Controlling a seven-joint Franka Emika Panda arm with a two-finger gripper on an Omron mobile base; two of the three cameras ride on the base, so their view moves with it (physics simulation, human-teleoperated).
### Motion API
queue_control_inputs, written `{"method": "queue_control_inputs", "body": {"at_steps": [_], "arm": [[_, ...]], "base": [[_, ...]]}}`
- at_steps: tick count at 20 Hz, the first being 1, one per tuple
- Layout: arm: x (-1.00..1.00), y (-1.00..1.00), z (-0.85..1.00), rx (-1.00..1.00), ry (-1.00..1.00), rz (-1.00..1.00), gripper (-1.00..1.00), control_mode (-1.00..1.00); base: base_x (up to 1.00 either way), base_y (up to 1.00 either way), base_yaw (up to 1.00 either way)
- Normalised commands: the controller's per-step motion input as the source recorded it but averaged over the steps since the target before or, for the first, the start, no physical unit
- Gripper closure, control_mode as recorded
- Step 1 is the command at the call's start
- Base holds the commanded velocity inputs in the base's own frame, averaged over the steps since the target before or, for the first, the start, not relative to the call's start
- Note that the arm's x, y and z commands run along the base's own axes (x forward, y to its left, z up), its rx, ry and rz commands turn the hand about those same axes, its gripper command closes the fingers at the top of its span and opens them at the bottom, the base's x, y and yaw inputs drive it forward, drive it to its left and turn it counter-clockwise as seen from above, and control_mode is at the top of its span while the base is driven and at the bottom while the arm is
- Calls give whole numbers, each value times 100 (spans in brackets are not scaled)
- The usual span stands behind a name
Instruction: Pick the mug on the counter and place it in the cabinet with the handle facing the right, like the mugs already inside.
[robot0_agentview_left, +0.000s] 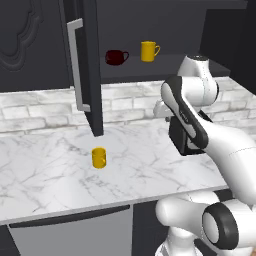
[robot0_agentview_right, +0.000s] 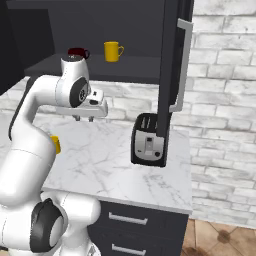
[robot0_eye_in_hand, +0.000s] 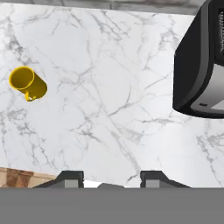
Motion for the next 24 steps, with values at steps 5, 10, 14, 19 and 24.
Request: {"method": "queue_control_inputs", "body": {"at_steps": [5,10,14,19,24], "arm": [[-22,14,0,0,-3,2,-100,-100],[-56,39,0,-4,-12,3,-100,-100],[-53,38,0,0,-5,0,-100,-100],[-32,35,0,-1,-11,8,-100,-100],[-26,34,0,-3,-15,9,-100,-100]], "base": [[0,0,0],[0,0,0],[0,0,0],[0,0,0],[0,0,0]]}}
